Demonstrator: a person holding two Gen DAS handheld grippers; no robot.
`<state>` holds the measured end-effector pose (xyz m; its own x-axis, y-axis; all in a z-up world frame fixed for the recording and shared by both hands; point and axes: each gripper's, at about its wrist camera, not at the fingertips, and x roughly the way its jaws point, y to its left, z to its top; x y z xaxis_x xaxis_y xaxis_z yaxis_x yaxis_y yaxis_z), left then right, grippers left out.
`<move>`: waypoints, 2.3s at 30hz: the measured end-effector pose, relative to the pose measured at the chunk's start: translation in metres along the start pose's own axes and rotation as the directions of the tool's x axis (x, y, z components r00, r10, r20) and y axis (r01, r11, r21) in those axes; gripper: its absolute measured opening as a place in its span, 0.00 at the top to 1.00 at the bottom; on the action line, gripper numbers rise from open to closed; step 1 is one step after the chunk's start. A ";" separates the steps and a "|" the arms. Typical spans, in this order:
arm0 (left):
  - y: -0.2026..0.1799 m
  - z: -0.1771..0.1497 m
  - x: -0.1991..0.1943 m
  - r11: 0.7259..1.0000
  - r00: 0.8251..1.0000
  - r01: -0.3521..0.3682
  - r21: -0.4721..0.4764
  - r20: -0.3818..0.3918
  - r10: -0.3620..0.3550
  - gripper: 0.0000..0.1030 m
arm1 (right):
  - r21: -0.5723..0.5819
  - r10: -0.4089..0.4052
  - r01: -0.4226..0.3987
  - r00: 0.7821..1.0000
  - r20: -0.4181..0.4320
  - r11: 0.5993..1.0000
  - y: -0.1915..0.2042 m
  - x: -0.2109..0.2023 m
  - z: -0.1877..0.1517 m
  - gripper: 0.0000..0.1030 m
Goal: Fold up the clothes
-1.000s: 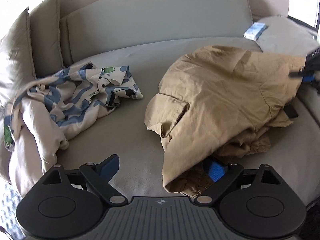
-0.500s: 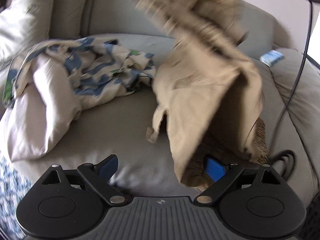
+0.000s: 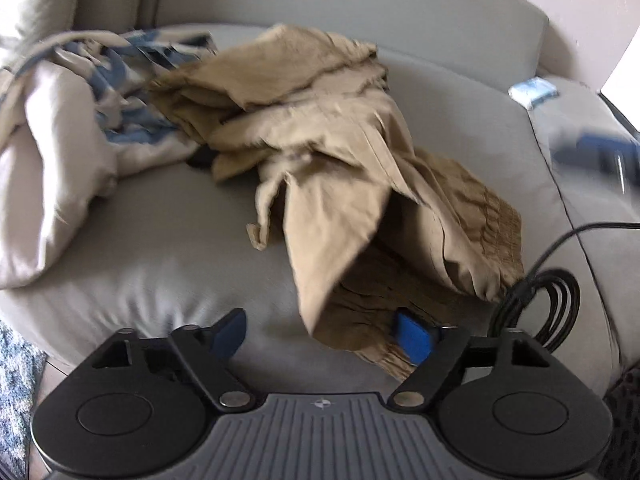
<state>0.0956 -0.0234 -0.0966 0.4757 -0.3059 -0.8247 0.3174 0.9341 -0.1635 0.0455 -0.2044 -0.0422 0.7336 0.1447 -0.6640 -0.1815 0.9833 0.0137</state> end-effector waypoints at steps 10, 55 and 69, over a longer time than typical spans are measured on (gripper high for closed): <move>-0.004 0.008 0.010 0.998 0.998 0.055 -0.008 -0.004 -0.055 0.67 | 0.082 -0.051 0.042 0.991 0.121 0.996 -0.010 -0.044 -0.030 0.61; -0.026 -0.008 0.025 0.998 0.997 0.057 -0.018 0.045 -0.056 0.36 | -0.405 -0.083 0.119 0.991 0.105 0.907 0.021 0.071 -0.069 0.38; 0.010 0.058 -0.050 0.917 0.921 0.385 -0.107 0.109 -0.374 0.97 | 0.526 0.086 -0.127 0.991 0.102 0.841 -0.092 0.022 0.017 0.92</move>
<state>0.1227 -0.0090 -0.0252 0.4088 -0.6508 -0.6398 0.3864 0.7585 -0.5248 0.0893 -0.2897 -0.0456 0.7783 0.2394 -0.5805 0.0985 0.8665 0.4893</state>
